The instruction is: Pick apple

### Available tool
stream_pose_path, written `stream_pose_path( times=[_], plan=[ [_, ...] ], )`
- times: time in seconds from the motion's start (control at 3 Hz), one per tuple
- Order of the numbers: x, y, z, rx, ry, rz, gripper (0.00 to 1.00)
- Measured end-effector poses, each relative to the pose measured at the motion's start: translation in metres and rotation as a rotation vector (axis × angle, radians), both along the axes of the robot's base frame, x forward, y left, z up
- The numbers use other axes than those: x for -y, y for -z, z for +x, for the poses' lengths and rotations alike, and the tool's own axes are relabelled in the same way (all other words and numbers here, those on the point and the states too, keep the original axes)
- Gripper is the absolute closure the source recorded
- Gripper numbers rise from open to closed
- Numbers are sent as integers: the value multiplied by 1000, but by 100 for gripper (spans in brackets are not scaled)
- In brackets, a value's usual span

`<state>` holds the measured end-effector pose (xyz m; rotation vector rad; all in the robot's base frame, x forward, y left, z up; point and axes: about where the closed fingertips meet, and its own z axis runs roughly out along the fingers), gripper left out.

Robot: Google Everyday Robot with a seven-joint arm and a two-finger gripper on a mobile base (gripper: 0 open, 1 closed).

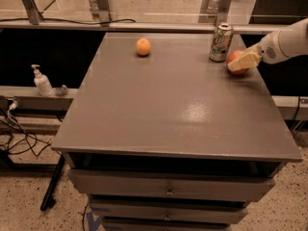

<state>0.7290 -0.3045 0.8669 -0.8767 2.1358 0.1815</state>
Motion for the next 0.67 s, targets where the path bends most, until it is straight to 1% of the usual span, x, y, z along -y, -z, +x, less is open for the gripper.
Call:
stream_pose_path(
  times=[0.33, 0.67],
  plan=[
    [5, -8, -9, -16, 15, 9, 64],
    [1, -30, -29, -13, -6, 36, 87]
  ],
)
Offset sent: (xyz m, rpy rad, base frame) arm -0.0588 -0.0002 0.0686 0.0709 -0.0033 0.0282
